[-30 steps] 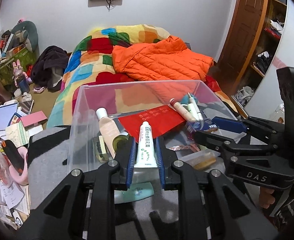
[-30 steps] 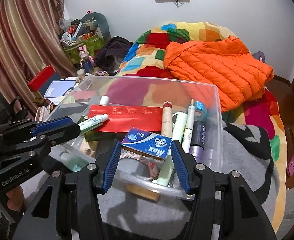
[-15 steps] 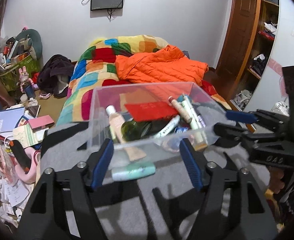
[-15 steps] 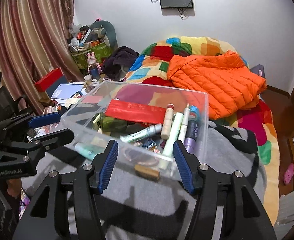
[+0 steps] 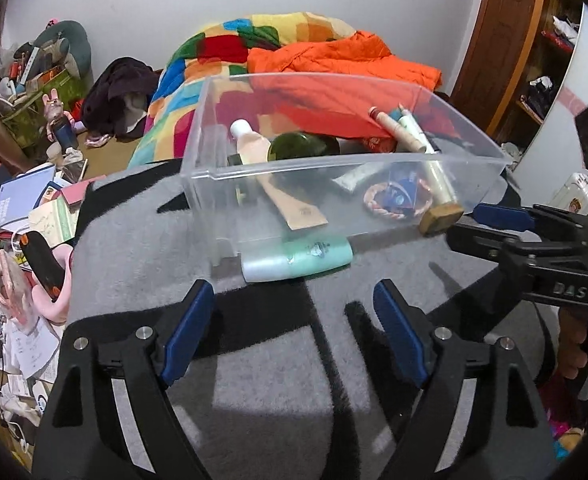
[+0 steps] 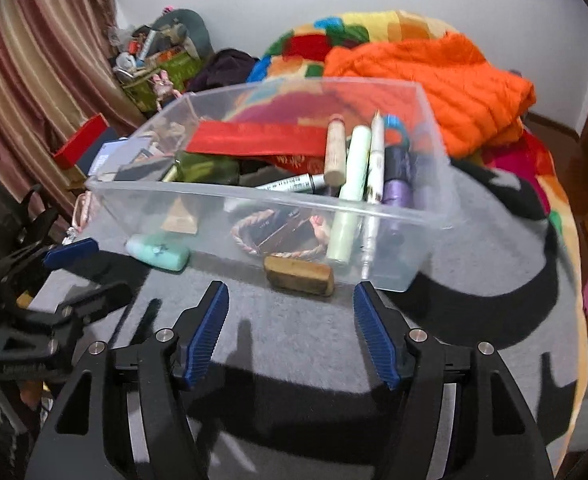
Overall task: Organize objects
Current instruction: 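Grasp the mint-green bottle with the left tool while the right tool grasps the wooden block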
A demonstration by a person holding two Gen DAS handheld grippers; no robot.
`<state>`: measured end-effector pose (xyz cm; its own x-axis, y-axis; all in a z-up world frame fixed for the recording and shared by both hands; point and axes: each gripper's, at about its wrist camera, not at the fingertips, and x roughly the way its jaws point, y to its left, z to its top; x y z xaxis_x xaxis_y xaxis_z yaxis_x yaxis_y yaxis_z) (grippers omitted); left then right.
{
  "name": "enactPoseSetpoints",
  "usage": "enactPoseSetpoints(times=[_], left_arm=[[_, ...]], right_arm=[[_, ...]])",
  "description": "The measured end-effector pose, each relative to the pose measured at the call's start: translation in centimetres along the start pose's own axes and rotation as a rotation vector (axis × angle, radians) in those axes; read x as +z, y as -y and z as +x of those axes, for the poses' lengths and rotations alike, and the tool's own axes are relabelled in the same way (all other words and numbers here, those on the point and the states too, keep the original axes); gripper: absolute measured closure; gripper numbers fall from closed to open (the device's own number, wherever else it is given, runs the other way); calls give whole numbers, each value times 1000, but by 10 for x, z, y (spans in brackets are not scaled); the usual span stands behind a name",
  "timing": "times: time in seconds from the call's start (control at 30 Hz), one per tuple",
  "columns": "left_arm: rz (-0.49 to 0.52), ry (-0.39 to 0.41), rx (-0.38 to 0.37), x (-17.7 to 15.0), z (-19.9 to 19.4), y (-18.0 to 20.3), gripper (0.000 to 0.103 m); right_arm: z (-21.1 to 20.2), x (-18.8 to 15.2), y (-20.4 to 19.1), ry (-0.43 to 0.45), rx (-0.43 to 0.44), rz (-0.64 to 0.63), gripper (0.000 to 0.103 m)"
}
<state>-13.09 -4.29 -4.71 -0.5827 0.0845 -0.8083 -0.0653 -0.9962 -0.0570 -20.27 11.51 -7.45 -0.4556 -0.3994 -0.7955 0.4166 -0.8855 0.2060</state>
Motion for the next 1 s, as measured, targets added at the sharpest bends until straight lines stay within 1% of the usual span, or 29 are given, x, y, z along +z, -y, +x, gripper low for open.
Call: enactPoseSetpoints(times=[0.13, 0.3, 0.33, 0.4, 0.43, 0.47, 0.57, 0.6, 0.63, 0.73, 0.9, 0.93, 0.97, 1.0], left_arm=[[9, -16, 7, 2, 7, 2, 20], [13, -31, 9, 3, 13, 5, 14], [12, -35, 8, 4, 14, 6, 14], [5, -51, 0, 5, 17, 8, 13], [2, -56, -1, 7, 18, 10, 13], [0, -61, 0, 8, 19, 11, 13], [4, -72, 20, 12, 25, 17, 13], [10, -74, 34, 14, 28, 20, 13], [13, -75, 47, 16, 30, 21, 13], [-2, -84, 69, 19, 35, 22, 13], [-63, -118, 75, 19, 44, 11, 13], [-73, -119, 77, 20, 45, 9, 13], [-79, -119, 79, 20, 46, 8, 13], [-88, -114, 83, 21, 46, 6, 13]], right_arm=[[16, 3, -2, -35, -37, 21, 42], [20, 2, 0, -36, -53, 68, 42], [20, 2, 1, -33, -51, 80, 43], [19, 2, 1, -29, -58, 86, 54], [19, 2, 1, -29, -56, 84, 63], [18, 1, 1, -28, -58, 85, 65], [16, 1, 4, -21, -32, 105, 66], [15, 0, 5, -21, -23, 109, 69], [14, -1, 6, -21, -16, 113, 76], [12, -4, 10, -24, 5, 111, 84], [8, -11, 11, -25, 20, 90, 83], [8, -11, 11, -27, 19, 88, 80], [8, -10, 11, -28, 24, 91, 72], [8, -9, 10, -30, 32, 95, 67]])
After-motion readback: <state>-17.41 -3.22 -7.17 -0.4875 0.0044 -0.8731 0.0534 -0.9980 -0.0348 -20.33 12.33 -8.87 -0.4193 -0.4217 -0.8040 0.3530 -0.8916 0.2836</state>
